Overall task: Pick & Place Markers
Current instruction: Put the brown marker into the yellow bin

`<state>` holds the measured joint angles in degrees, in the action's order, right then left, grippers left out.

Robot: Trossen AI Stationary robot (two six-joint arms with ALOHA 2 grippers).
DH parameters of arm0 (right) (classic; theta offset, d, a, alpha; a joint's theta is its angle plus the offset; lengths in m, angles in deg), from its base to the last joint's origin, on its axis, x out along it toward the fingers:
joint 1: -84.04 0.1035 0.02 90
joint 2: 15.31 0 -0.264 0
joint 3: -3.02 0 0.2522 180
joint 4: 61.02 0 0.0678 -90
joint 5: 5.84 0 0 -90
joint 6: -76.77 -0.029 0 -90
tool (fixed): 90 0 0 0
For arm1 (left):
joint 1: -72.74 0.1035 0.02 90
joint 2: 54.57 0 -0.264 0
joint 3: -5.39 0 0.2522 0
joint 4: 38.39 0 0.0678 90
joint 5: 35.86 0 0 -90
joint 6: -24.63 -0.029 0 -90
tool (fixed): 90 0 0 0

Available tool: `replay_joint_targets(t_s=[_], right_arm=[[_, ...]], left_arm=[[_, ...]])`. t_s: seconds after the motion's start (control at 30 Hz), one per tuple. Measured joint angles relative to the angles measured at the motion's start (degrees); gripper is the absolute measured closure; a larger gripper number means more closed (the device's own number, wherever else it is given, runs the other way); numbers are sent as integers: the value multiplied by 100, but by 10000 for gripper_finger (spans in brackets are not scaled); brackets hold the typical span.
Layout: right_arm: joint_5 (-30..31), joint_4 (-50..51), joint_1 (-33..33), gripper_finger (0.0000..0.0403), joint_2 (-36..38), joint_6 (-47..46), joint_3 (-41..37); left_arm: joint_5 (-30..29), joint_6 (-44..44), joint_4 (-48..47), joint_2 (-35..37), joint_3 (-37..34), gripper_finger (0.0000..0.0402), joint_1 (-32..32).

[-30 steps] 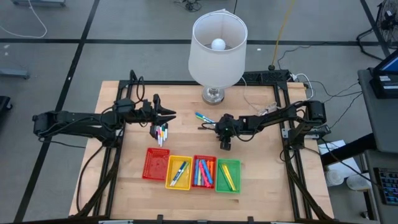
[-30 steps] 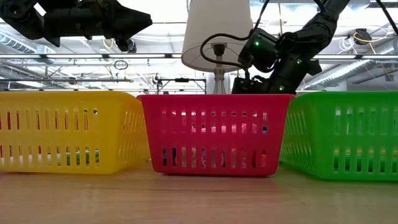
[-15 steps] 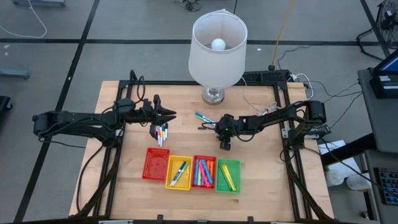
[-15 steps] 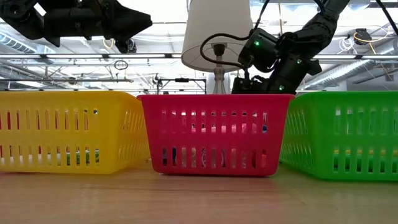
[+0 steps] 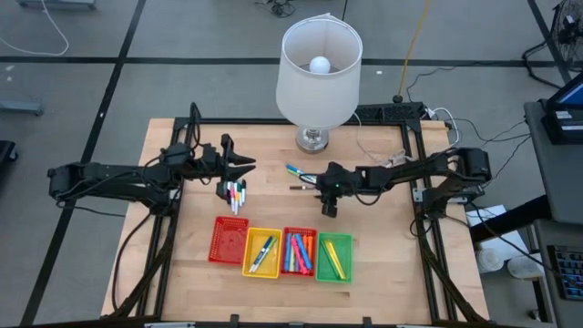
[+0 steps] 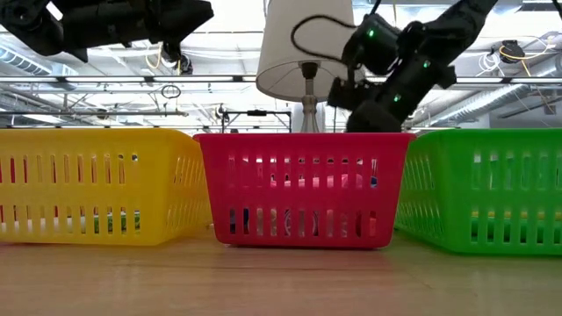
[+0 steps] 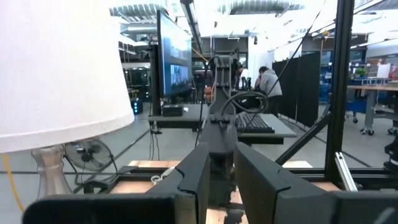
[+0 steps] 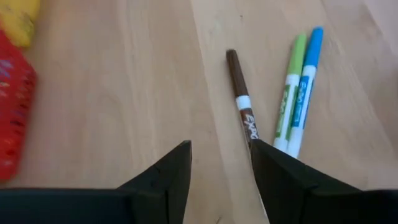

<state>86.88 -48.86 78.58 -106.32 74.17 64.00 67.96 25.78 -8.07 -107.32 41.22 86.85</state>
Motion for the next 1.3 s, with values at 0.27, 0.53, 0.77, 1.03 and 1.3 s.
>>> replay_joint_targets(t_s=[0.27,0.53,0.77,1.03,1.3], right_arm=[[42,-263,41,248,102,563,-128],[22,-1058,-233,248,-337,829,-289],[-9,-939,-516,248,-600,906,-292],[-291,-918,-457,248,-685,794,-291],[-284,-775,-337,248,-687,633,-291]], left_arm=[[-4,2,-200,-11,0,321,0],[-72,7,-280,-11,0,321,2],[-83,20,-344,-11,-2,321,3],[-94,-82,-368,-11,-4,321,13],[-186,-90,-411,-11,-7,321,13]])
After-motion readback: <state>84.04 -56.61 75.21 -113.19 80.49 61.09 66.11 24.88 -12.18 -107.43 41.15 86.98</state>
